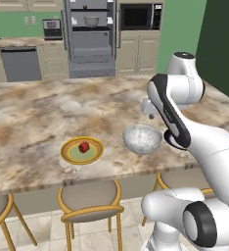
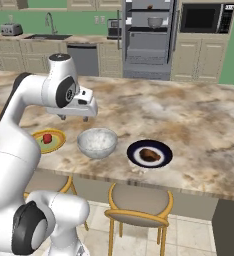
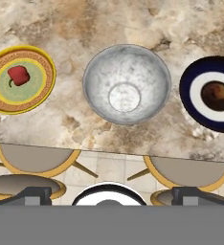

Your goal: Pick the chicken drumstick and bell pepper from their plates and place them in the bowl. Then put the bowl in the fridge.

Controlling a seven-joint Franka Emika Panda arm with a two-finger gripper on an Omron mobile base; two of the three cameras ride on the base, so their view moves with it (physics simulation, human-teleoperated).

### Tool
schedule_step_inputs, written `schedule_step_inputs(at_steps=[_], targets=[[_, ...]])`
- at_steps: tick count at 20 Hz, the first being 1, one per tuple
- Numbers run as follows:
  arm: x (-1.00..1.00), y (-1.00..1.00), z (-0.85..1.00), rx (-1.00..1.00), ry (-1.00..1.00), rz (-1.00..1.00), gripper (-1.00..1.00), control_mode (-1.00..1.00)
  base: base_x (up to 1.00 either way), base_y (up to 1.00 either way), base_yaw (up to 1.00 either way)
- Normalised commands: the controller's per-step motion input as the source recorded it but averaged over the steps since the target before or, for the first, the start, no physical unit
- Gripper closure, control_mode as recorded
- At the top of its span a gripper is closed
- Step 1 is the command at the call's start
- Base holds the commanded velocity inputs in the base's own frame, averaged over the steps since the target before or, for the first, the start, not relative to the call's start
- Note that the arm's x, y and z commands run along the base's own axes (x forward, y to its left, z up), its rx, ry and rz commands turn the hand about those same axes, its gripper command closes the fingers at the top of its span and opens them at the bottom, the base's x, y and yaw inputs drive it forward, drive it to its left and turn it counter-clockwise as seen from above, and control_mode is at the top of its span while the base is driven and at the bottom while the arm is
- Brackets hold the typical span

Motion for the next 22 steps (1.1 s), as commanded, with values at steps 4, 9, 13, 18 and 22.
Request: schedule_step_inputs(at_steps=[4, 9, 13, 18, 22], targets=[[0.00, 0.00, 0.00, 0.00, 0.00, 0.00, -1.00, 1.00, 0.73, -0.16, 0.01], [0.00, 0.00, 0.00, 0.00, 0.00, 0.00, -1.00, 1.00, 0.01, -0.01, 0.01], [0.00, 0.00, 0.00, 0.00, 0.00, 0.00, -1.00, 1.00, 0.00, 0.00, 0.00], [0.00, 0.00, 0.00, 0.00, 0.00, 0.00, -1.00, 1.00, 0.00, 0.00, 0.00], [0.00, 0.00, 0.00, 0.00, 0.00, 0.00, -1.00, -1.00, 0.00, 0.00, 0.00]])
